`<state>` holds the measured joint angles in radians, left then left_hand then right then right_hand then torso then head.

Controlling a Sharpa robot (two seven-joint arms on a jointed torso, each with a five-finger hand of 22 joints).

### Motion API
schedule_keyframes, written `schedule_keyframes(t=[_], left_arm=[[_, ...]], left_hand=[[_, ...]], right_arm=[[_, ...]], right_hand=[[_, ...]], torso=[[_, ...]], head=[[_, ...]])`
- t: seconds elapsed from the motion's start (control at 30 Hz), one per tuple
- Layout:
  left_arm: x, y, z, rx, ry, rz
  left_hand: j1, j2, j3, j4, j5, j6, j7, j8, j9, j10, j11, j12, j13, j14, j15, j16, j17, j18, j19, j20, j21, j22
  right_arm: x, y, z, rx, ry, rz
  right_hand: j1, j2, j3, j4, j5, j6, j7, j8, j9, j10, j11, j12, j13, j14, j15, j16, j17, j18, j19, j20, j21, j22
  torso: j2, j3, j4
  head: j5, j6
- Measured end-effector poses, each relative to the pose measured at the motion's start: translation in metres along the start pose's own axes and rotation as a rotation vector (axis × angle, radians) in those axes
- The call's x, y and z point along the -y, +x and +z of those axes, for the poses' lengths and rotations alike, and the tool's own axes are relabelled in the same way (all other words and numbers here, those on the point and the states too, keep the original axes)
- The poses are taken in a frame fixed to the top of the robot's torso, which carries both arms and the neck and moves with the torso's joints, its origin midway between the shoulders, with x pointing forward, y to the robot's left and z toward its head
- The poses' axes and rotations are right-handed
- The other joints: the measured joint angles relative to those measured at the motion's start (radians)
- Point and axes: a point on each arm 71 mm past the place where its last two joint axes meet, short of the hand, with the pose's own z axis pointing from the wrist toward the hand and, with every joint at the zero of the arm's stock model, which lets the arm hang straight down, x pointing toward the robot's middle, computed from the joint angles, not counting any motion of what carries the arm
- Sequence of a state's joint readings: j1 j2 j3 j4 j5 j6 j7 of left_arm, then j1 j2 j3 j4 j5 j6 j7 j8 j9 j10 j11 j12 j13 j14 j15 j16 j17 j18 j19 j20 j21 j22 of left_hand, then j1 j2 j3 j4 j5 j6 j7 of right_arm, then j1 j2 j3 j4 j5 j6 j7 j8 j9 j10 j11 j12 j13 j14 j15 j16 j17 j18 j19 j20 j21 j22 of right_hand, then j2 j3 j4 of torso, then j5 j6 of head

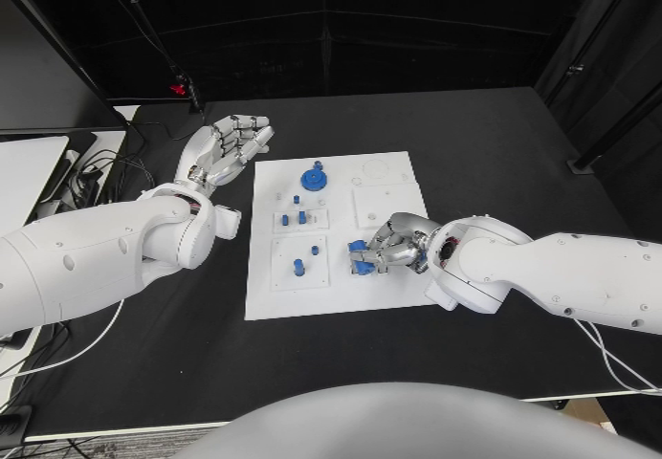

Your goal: Assemble the parts on the task board

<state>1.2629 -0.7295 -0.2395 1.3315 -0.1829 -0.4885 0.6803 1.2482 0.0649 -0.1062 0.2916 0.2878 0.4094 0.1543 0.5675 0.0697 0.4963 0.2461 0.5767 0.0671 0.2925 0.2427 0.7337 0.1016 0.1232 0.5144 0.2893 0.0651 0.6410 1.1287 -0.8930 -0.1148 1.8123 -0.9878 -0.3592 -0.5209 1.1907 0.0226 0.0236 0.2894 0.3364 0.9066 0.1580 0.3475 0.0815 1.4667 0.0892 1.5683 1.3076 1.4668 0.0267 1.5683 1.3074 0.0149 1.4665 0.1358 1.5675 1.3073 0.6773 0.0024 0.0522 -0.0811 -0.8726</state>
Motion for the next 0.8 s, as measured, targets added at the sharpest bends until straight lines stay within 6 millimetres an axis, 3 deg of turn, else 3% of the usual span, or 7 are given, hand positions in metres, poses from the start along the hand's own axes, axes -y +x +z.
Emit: schedule_keyframes(t=[0.8], left_arm=[[-0.0004,-0.0021,-0.0008,0.002,-0.001,0.001]], left_hand=[[-0.004,0.004,0.0,0.0,0.0,0.0,0.0,0.004,0.0,-0.004,0.004,0.0,0.0,0.0,0.0,0.0,-0.002,0.0,0.0,0.0,0.0,-0.001]], right_arm=[[0.0037,-0.0046,-0.0054,0.041,-0.017,0.019]], right_hand=[[0.003,0.011,-0.005,-0.005,0.0,0.0,0.0,0.0,0.006,0.0,0.0,0.0,0.0,0.0,0.0,0.0,0.0,0.0,0.0,0.0,0.0,0.0]], torso=[[0.0,0.0006,-0.0007]], head=[[0.002,0.0]])
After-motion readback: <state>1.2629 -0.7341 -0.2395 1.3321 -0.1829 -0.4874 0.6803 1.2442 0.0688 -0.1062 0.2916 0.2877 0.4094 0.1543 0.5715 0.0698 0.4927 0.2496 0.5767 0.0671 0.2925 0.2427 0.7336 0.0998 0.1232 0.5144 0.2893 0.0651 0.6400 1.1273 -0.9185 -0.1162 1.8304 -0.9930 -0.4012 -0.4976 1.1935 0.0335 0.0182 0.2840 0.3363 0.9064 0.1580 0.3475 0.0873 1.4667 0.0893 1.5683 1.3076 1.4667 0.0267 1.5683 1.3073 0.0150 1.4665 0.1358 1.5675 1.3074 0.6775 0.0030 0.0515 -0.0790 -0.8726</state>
